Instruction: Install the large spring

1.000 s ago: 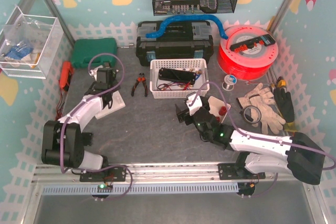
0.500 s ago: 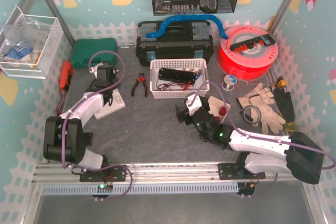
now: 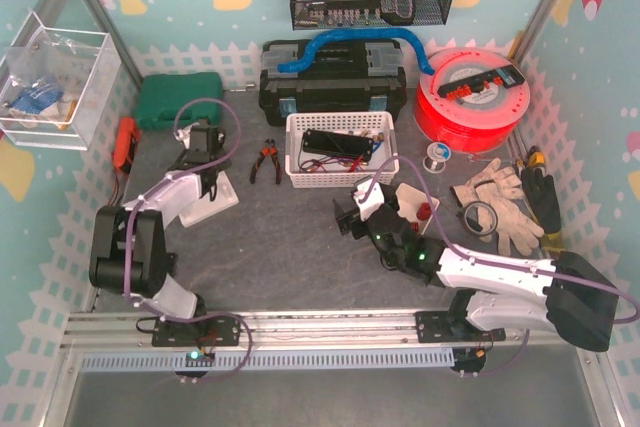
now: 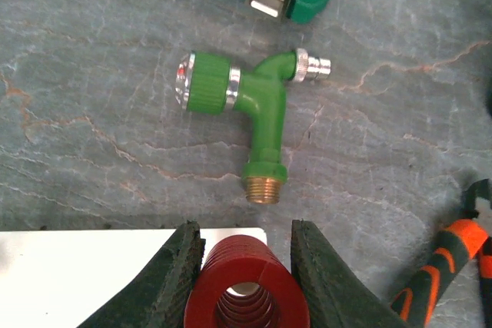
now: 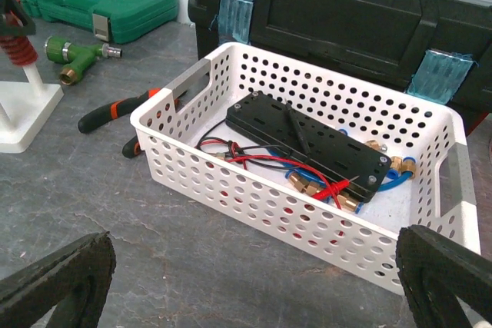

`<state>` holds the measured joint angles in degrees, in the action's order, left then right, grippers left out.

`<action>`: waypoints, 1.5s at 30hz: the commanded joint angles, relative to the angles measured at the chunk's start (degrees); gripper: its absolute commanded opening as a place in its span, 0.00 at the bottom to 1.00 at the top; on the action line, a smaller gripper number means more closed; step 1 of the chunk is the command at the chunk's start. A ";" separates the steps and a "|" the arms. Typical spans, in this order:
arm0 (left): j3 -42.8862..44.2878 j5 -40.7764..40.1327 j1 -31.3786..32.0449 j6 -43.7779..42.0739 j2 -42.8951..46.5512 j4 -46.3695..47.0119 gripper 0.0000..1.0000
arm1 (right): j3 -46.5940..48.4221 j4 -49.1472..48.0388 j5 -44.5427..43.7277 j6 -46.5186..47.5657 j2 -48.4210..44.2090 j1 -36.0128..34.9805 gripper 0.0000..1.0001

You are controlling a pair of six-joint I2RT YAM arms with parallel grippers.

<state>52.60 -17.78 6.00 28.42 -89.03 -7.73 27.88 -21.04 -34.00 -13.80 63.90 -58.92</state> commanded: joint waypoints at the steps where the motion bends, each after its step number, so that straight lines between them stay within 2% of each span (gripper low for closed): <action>1: 1.86 -0.35 -0.51 -0.74 -2.76 1.19 0.03 | -0.41 -1.21 -0.34 -0.08 -1.43 0.19 0.99; 9: 2.38 -0.15 -0.46 0.13 -5.77 1.31 0.11 | 0.32 -1.01 -0.90 0.18 0.80 0.20 0.99; 14: 2.05 -0.22 -0.46 -0.03 -6.05 1.38 0.26 | 0.41 -1.13 -1.02 0.01 1.24 0.20 0.99; 20: 1.75 0.40 -0.46 -0.05 -4.75 0.61 0.55 | 0.42 -1.19 -1.32 -0.33 1.47 0.19 0.99; 31: 0.94 5.64 0.24 1.34 6.77 -1.08 0.77 | 0.89 0.10 -2.53 -3.60 1.64 1.19 0.99; 38: -0.93 13.04 5.04 -0.92 14.82 0.18 0.89 | 4.71 9.12 -2.31 -11.57 1.20 4.38 0.98; 40: -2.28 15.02 7.38 -1.04 16.56 1.73 0.92 | 6.59 13.97 -1.44 -14.56 0.41 5.43 0.98; 42: -4.17 18.51 9.32 -0.44 18.18 4.35 0.99 | 8.70 19.73 -0.05 -17.94 0.02 6.95 0.98; 45: -8.23 22.07 12.59 -0.06 20.45 10.57 0.99 | 11.83 29.37 4.02 -21.85 -0.07 10.36 0.98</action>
<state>48.90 -2.46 15.57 28.27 -70.96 -3.99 35.68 -5.28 -33.98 -27.83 64.93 -51.92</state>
